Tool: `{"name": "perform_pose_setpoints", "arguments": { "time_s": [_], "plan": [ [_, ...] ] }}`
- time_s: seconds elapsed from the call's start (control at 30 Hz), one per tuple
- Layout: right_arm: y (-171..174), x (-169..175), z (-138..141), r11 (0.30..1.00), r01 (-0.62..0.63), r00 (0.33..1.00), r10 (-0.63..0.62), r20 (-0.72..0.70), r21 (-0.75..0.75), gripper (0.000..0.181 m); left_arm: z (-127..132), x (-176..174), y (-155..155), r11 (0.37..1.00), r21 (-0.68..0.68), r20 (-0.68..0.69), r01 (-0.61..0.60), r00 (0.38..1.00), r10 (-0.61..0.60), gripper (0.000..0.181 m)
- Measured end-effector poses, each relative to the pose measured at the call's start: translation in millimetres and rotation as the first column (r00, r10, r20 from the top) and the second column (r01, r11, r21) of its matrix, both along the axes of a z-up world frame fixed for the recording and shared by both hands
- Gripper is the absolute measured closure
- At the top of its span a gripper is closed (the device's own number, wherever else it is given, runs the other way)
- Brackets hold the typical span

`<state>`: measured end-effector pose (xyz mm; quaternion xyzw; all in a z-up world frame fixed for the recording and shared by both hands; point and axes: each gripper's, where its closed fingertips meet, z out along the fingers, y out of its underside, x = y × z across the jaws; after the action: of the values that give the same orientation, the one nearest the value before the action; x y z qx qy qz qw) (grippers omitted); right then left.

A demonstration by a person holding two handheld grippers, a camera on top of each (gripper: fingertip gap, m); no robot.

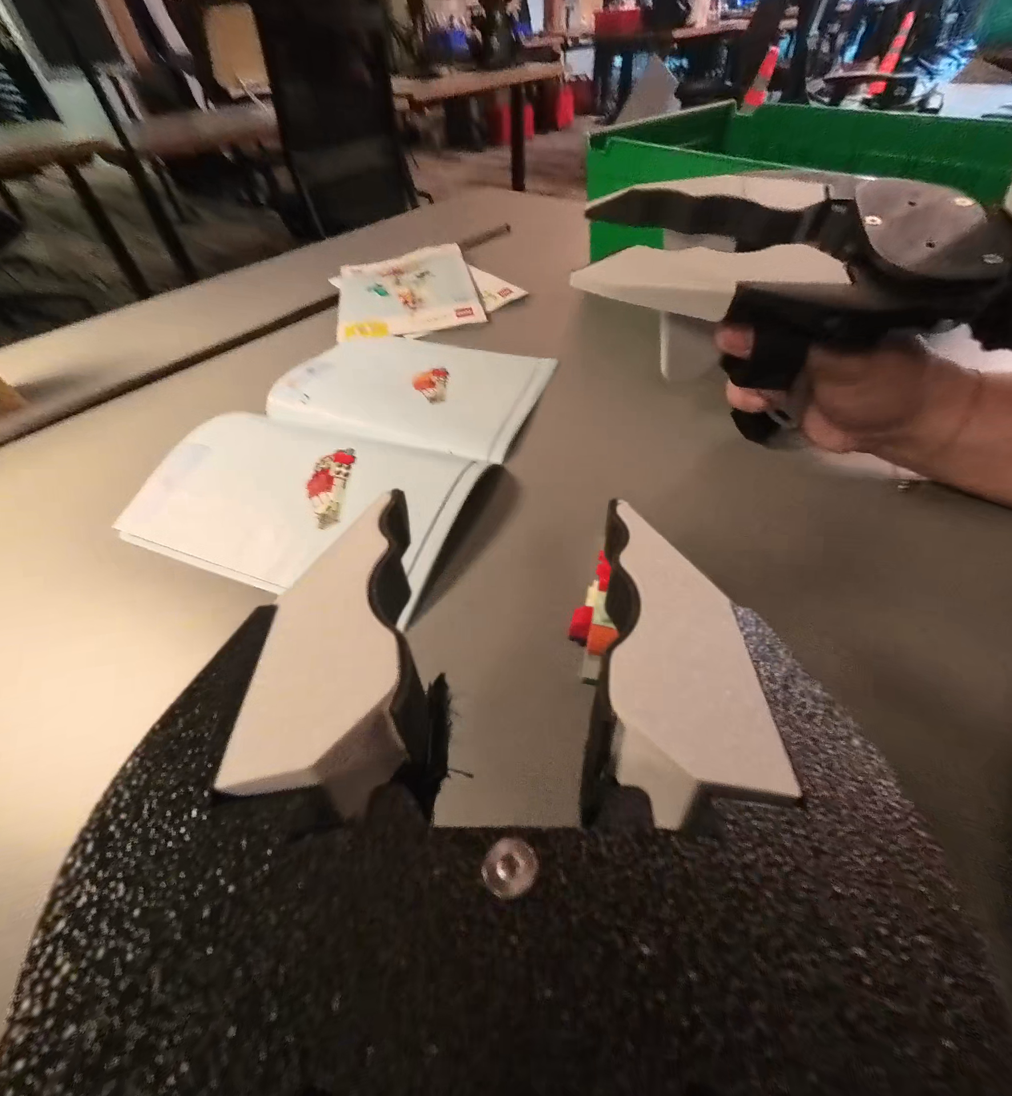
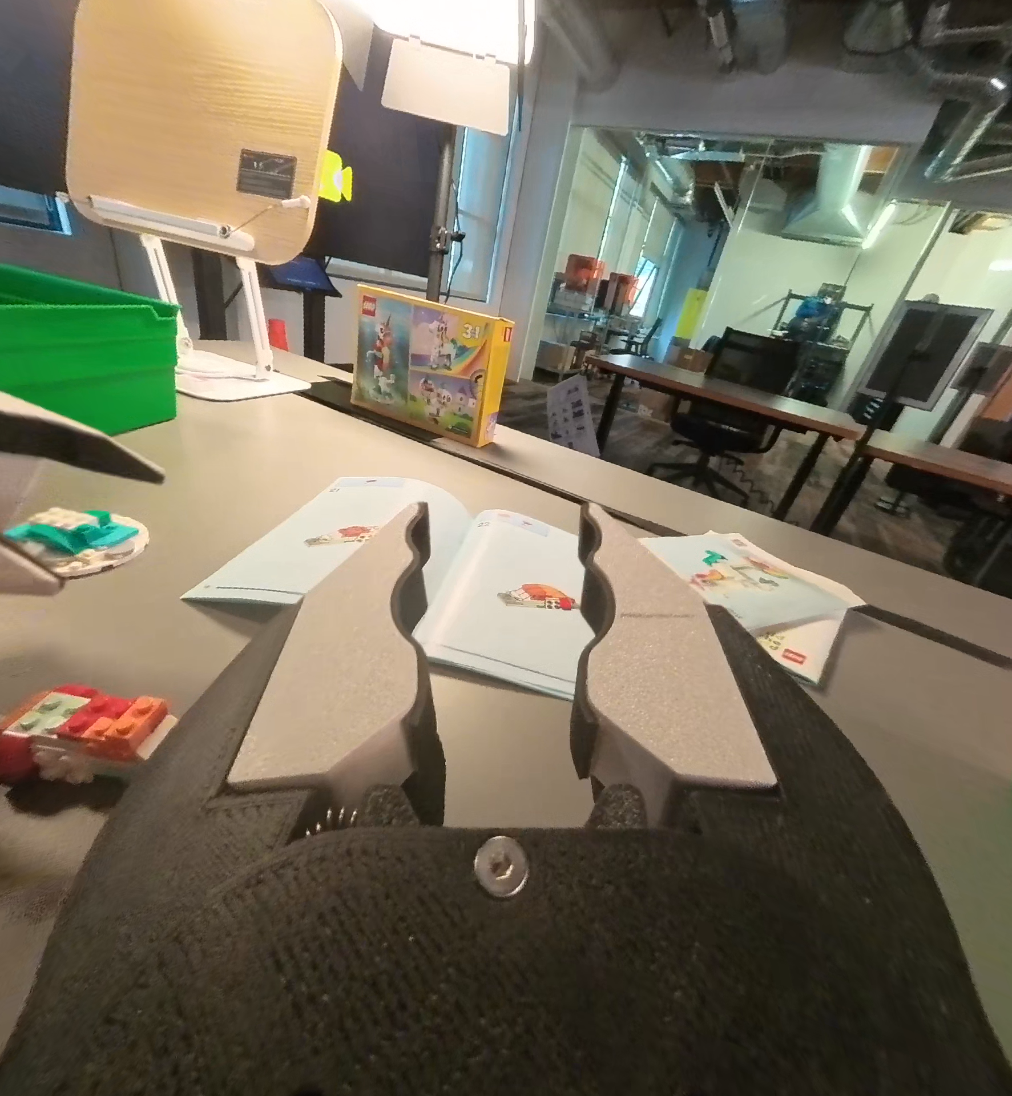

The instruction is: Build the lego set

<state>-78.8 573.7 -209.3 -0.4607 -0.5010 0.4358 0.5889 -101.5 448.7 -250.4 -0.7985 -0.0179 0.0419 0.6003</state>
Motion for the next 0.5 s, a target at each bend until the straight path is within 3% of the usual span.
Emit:
{"name": "perform_pose_setpoints", "arguments": {
  "time_s": [0.27,0.5],
  "plan": [
    [3,1,1,0.995,-0.022,1.000,0.021,-0.017,-0.094,0.134,25,-13,1,0.973,0.225,-0.221,-0.047,0.970,0.097,0.118],
    [-2,-1,-1,0.997,-0.032,0.999,0.032,0.002,-0.068,0.138,29,-18,-4,0.960,0.278,-0.190,-0.043,0.977,0.099,0.122]
  ]
}}
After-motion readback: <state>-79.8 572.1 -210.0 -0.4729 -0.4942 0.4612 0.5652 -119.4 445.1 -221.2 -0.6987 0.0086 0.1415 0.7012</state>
